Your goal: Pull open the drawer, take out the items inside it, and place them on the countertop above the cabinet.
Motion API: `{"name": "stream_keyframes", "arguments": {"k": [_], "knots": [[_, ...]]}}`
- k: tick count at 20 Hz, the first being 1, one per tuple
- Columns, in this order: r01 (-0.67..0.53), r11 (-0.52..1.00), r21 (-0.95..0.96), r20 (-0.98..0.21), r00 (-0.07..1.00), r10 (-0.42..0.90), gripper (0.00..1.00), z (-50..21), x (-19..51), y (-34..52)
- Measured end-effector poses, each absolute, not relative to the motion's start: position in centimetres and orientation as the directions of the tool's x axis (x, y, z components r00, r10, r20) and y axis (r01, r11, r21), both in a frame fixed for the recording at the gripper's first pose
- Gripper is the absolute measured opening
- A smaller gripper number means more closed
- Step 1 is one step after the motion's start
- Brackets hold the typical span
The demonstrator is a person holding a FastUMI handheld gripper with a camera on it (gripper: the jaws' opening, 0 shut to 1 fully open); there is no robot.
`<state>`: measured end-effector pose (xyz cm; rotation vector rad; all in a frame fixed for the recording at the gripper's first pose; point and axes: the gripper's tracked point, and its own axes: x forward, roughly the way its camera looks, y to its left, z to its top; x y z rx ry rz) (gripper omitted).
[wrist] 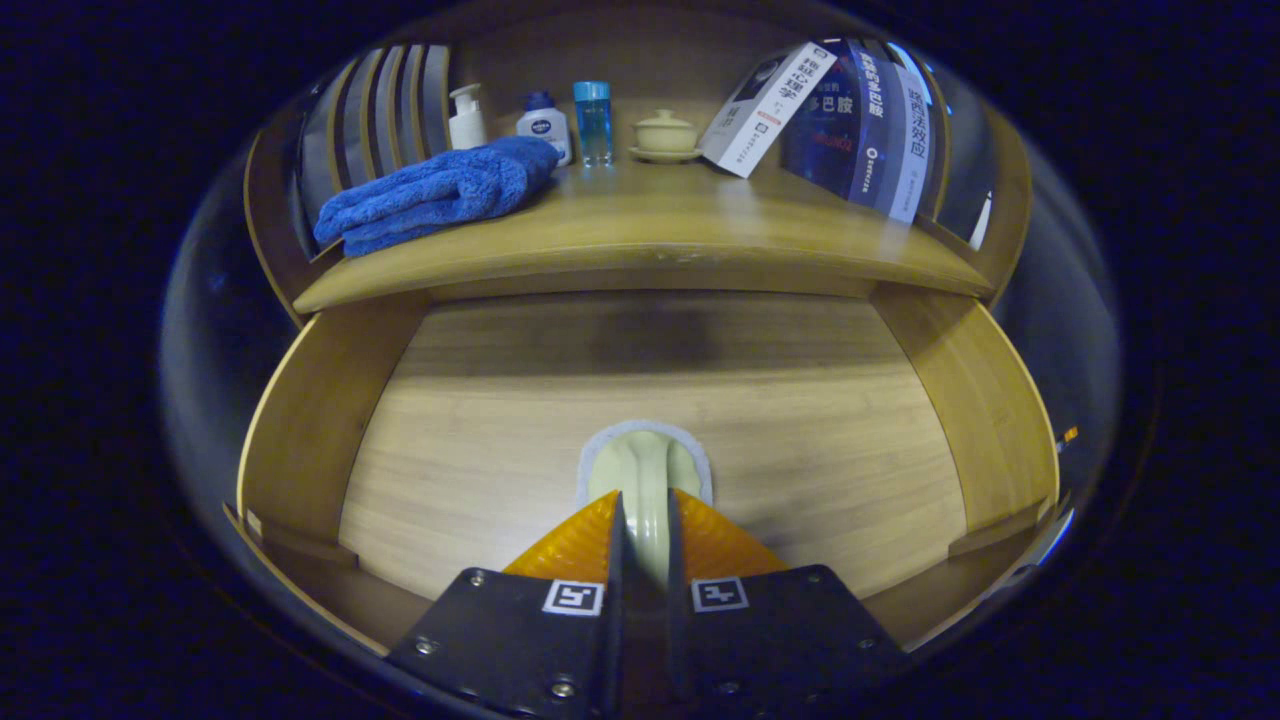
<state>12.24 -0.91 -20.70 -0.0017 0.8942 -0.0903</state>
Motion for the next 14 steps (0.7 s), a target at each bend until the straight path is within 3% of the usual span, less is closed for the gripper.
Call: {"name": "stream_keyframes", "arguments": {"k": [3, 5, 14], "knots": [[0.093, 0.996, -0.004, -0.764, 0.642, -0.063, 0.18, -20.7, 12.8, -1.0], [0.110, 0.990, 0.092, -0.700, 0.714, -0.014, 0.18, -20.5, 13.5, -0.3], [0.100, 0.993, 0.067, -0.667, 0.744, -0.030, 0.18, -20.1, 13.7, -0.4]]}}
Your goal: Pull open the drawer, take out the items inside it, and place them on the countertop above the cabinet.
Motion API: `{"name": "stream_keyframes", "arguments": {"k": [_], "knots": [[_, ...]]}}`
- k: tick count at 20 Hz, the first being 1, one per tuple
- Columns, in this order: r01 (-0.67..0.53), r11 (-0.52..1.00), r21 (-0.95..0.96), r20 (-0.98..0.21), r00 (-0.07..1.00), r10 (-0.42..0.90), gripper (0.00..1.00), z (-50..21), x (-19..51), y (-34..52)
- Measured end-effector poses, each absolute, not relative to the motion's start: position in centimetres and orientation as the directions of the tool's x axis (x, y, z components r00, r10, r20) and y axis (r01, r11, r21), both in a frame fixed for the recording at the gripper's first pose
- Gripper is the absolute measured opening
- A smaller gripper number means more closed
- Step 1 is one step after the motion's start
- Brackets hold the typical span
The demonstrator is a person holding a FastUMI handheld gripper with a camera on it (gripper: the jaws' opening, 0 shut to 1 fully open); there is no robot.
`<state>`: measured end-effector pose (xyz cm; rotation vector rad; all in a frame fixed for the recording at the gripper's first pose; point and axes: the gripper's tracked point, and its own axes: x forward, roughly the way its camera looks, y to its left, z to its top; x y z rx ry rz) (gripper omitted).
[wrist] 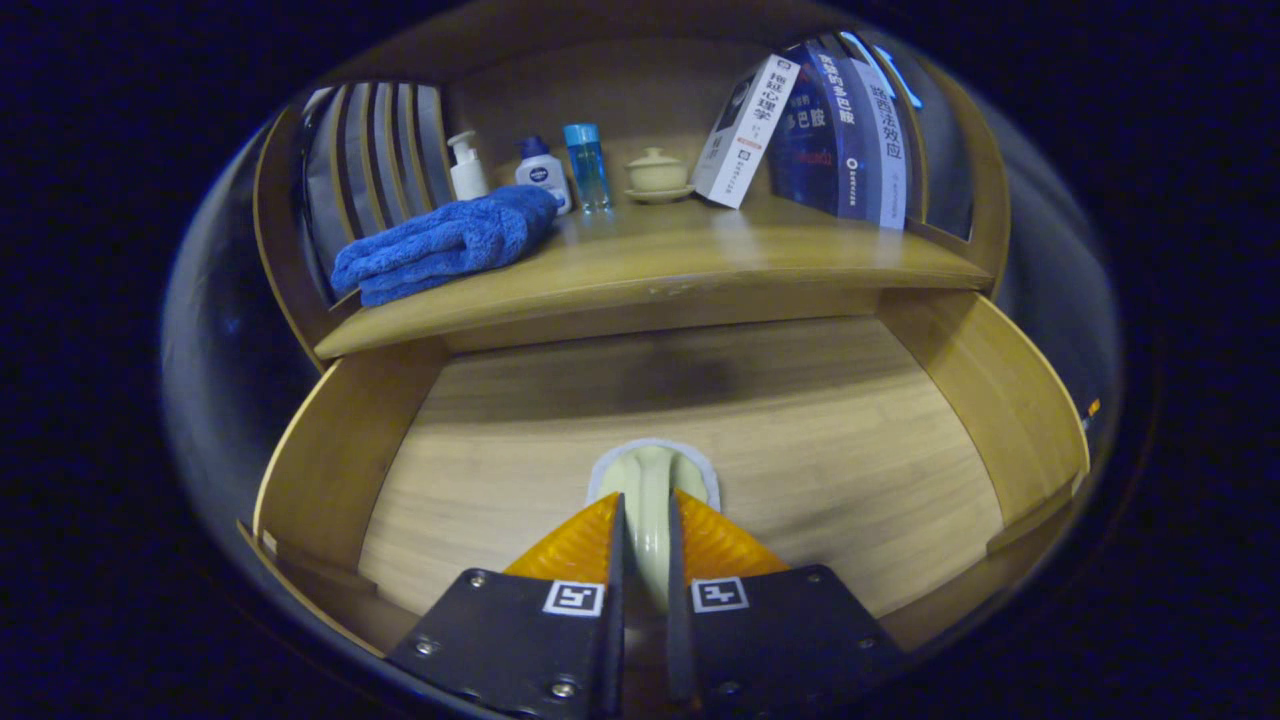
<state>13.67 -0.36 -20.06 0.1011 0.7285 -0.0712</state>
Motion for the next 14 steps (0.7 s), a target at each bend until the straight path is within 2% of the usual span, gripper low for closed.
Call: {"name": "stream_keyframes", "arguments": {"k": [8, 14], "knots": [[0.102, 0.995, -0.005, -0.646, 0.759, -0.081, 0.18, -17.9, 14.0, -1.0], [0.130, 0.992, -0.006, -0.514, 0.850, -0.114, 0.18, -10.3, 15.9, -1.7]]}}
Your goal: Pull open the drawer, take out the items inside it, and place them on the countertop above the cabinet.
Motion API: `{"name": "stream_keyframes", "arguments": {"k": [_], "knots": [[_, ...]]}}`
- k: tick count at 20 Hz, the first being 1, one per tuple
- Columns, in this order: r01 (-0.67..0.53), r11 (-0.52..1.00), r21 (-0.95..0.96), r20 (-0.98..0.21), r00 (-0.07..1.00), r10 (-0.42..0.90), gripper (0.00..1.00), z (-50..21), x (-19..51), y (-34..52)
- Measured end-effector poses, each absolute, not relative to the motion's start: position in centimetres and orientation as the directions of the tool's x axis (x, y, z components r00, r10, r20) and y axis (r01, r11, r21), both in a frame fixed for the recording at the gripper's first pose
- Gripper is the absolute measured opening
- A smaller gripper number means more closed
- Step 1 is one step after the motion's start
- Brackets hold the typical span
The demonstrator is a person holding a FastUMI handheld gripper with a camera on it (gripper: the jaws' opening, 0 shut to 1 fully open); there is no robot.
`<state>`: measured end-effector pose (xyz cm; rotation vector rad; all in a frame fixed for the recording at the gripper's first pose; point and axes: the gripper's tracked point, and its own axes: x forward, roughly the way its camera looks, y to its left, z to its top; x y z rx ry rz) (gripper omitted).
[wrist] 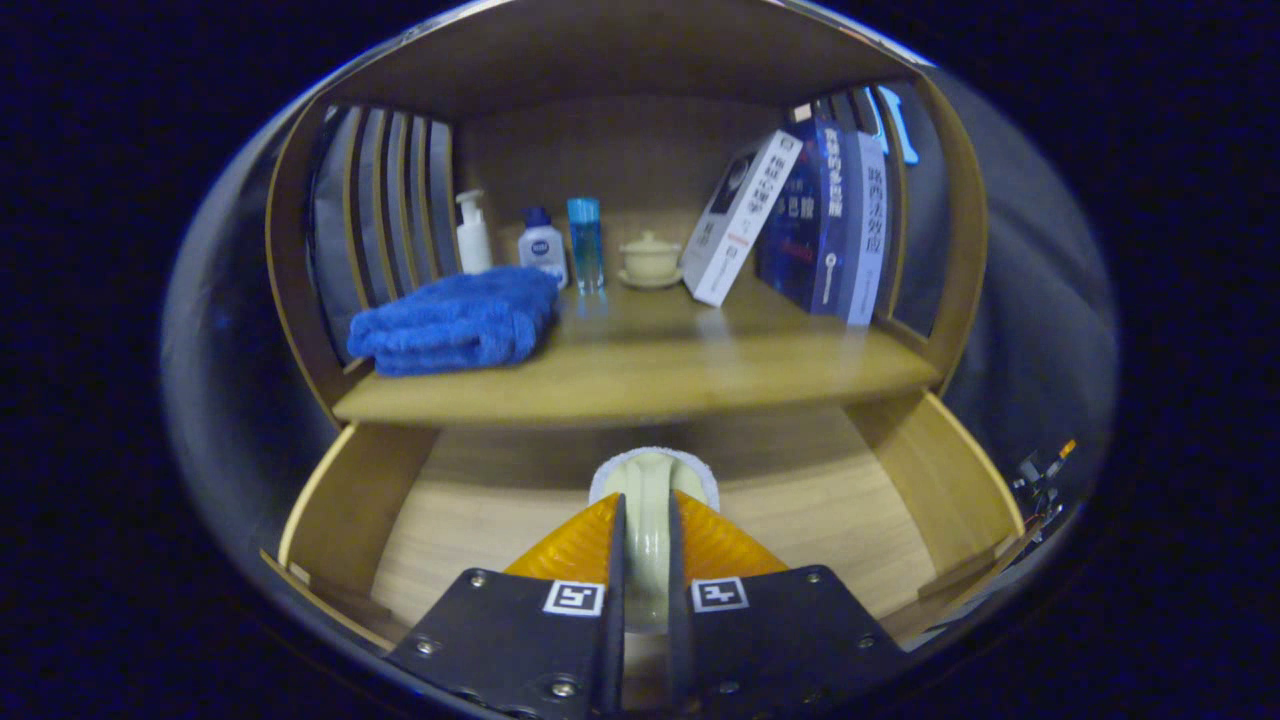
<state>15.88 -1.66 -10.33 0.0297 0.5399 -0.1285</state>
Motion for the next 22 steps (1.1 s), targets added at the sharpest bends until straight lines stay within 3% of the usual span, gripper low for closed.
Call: {"name": "stream_keyframes", "arguments": {"k": [10, 22], "knots": [[0.136, 0.990, -0.028, -0.351, 0.926, -0.137, 0.18, 0.0, 20.9, -0.7], [0.159, 0.986, -0.044, -0.466, 0.870, -0.161, 0.18, -4.4, 28.9, -1.3]]}}
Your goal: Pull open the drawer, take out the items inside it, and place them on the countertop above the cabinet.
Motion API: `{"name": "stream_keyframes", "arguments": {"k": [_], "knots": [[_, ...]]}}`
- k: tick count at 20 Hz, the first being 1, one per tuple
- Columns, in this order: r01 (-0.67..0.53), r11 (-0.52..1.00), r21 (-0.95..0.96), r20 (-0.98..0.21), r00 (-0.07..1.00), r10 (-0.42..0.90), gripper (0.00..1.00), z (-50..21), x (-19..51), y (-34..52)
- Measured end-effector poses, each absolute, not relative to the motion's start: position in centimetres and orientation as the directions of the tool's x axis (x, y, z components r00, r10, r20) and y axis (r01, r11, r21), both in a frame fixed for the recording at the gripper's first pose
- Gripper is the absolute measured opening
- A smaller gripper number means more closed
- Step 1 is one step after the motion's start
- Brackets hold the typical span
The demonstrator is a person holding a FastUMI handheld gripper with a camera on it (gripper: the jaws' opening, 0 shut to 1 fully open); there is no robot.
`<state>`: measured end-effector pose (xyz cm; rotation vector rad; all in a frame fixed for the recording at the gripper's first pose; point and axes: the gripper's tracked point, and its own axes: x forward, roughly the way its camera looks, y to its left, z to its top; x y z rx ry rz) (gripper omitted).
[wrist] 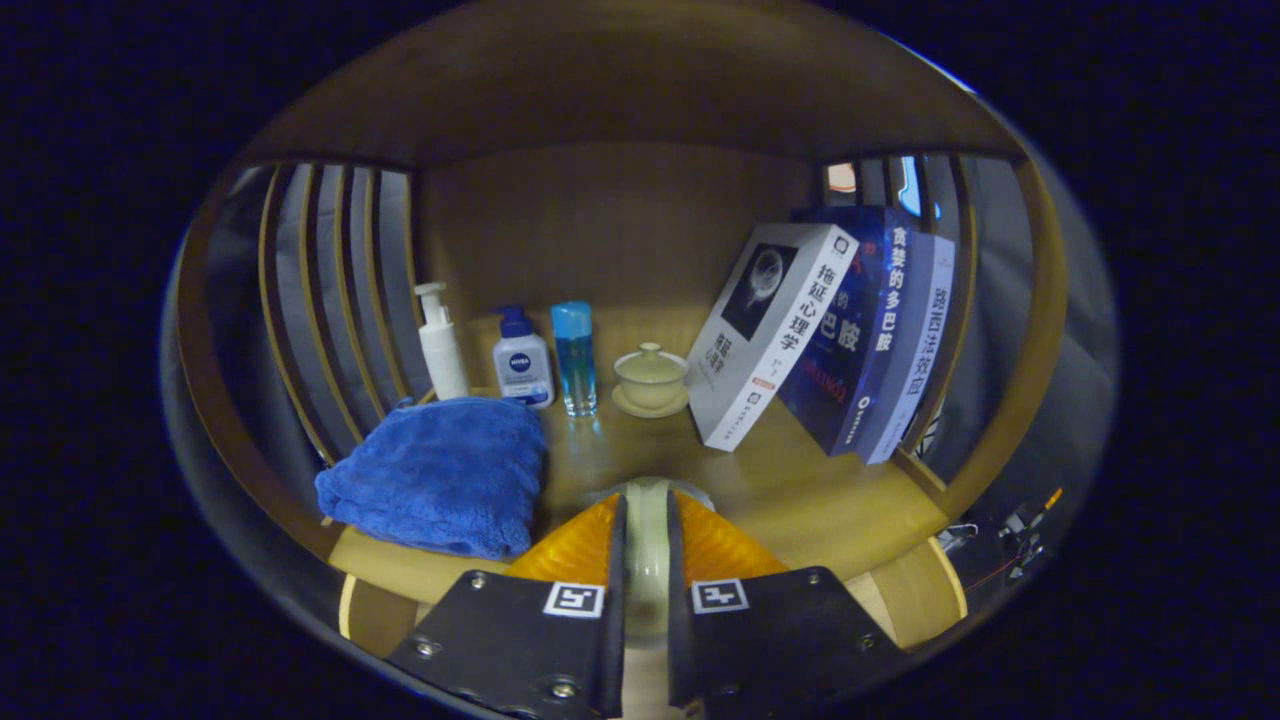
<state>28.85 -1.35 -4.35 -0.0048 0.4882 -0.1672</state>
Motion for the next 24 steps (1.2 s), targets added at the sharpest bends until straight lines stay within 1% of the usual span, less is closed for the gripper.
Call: {"name": "stream_keyframes", "arguments": {"k": [3, 5, 9, 12, 14, 17, 24], "knots": [[0.160, 0.986, -0.052, -0.477, 0.863, -0.166, 0.20, -5.1, 29.5, -1.4], [0.177, 0.983, -0.053, -0.473, 0.862, -0.181, 0.34, -5.0, 29.3, -1.7], [0.145, 0.989, -0.011, -0.436, 0.890, -0.135, 0.62, -3.8, 28.2, -0.5], [0.130, 0.992, 0.002, -0.382, 0.916, -0.119, 0.63, -2.3, 25.5, -0.1], [0.121, 0.992, 0.024, -0.325, 0.940, -0.107, 0.63, -0.8, 23.3, 0.1], [0.137, 0.990, 0.025, -0.264, 0.956, -0.126, 0.65, 0.4, 18.8, -0.8], [0.157, 0.988, -0.014, -0.223, 0.962, -0.156, 0.65, -2.5, 8.9, -2.6]]}}
